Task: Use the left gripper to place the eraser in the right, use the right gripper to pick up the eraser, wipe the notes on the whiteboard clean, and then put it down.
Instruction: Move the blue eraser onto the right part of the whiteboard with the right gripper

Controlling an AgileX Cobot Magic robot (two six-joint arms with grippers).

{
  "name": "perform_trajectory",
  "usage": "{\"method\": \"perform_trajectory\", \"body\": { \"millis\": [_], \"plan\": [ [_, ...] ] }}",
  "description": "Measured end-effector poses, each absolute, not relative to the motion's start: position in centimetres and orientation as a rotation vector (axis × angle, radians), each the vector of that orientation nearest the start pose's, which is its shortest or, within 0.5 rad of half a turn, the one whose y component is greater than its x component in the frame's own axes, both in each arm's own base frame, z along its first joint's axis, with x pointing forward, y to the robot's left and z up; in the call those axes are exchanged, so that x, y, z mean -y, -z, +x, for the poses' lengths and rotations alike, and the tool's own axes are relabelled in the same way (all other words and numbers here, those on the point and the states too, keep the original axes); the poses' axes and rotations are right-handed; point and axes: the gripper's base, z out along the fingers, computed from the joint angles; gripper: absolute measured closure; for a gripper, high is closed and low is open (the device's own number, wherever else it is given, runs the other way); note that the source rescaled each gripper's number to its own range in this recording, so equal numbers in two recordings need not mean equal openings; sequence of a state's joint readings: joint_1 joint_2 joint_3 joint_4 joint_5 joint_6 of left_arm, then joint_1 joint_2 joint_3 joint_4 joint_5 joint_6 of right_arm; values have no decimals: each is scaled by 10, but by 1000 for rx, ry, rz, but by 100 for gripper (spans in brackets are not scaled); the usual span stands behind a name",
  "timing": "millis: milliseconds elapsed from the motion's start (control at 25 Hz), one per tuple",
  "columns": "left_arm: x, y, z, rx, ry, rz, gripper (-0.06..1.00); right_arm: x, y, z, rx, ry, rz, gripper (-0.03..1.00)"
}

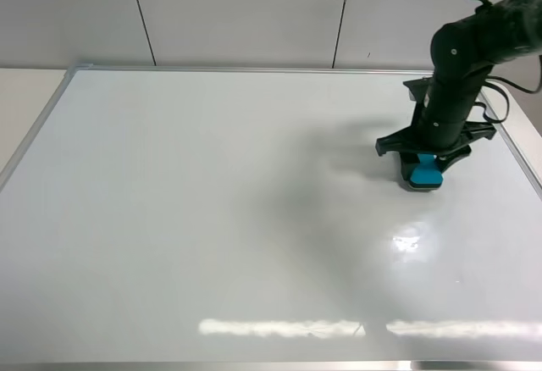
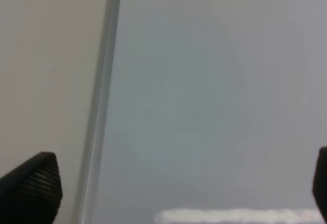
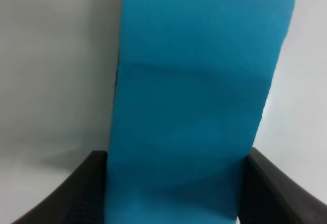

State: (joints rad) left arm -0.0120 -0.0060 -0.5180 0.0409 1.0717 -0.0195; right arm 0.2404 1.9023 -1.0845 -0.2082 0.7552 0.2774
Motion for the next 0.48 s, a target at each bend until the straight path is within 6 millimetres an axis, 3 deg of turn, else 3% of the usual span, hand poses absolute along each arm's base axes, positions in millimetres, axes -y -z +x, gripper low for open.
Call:
{"method": "perform_trajectory", "body": {
  "millis": [280,480],
  "plan": [
    [-3,-281,-8,-2031,-29,-10,-6,-30,-154,280,-2885,133,-120,97],
    [-3,-281,-8,-2031,-29,-10,-6,-18,-155,263,-2880,151,-206,97]
  ]
}}
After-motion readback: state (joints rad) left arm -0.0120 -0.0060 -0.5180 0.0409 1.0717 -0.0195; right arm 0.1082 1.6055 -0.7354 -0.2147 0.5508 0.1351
